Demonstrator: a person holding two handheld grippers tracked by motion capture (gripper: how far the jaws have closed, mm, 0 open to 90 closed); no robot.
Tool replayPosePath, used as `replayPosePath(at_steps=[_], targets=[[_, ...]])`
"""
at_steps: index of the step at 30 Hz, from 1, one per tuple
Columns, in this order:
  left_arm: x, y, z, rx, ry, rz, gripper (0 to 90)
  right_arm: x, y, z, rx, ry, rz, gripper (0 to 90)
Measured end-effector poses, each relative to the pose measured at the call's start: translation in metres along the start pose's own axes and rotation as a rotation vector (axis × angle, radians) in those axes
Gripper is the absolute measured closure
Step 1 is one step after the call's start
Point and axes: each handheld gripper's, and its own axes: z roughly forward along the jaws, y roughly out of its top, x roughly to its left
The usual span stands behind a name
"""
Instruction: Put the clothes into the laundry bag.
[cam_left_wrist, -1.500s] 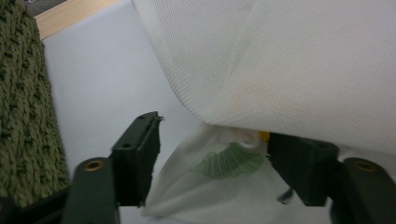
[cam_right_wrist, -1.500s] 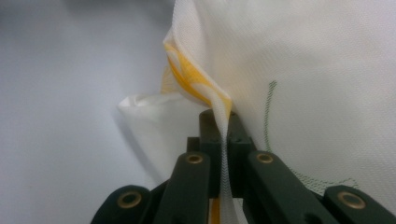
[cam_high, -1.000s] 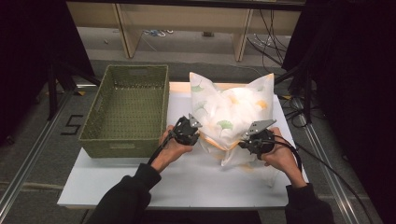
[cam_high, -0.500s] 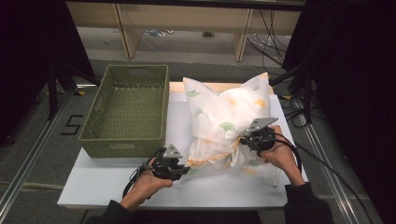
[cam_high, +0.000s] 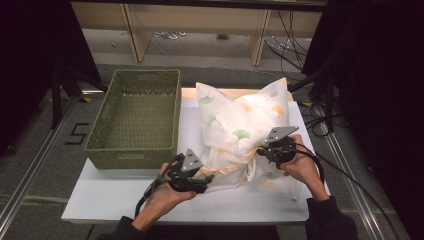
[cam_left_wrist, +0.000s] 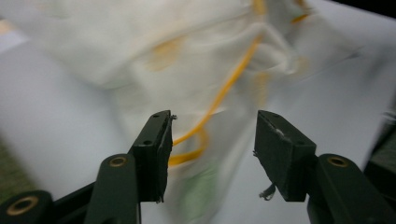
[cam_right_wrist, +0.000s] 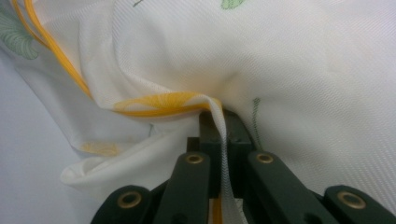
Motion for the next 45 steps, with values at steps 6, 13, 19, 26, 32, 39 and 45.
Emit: replayPosePath(at_steps=[6, 13, 19, 26, 32, 39, 45], targets=[[-0.034, 0.013, 0.069, 0.078, -0.118, 0.046, 34.4, 0.001, 0.002, -0.005, -0.008, -0.003, 0.026, 89.7], [-0.055, 0.028, 0.13, 0.101, -0.066, 0.087, 28.9, -0.002, 0.001, -0.005, -0.006, 0.013, 0.003, 89.6], [-0.043, 0.038, 0.156, 0.037, -0.021, 0.078, 59.3, -0.002, 0.0, -0.005, -0.007, 0.008, 0.005, 89.6], [-0.016, 0.053, 0.152, -0.046, 0.053, 0.026, 86.2, -0.002, 0.001, -0.011, -0.025, 0.004, 0.004, 89.7], [0.006, 0.068, 0.148, -0.074, 0.195, 0.07, 86.4, 0.002, 0.007, -0.018, -0.037, 0.018, -0.033, 89.8], [0.018, 0.054, 0.177, 0.008, 0.253, 0.051, 81.5, 0.004, 0.001, 0.001, 0.046, 0.039, -0.022, 89.8], [0.006, 0.044, 0.151, 0.043, 0.139, -0.018, 54.3, 0.007, -0.005, 0.015, 0.097, 0.067, 0.016, 89.7]])
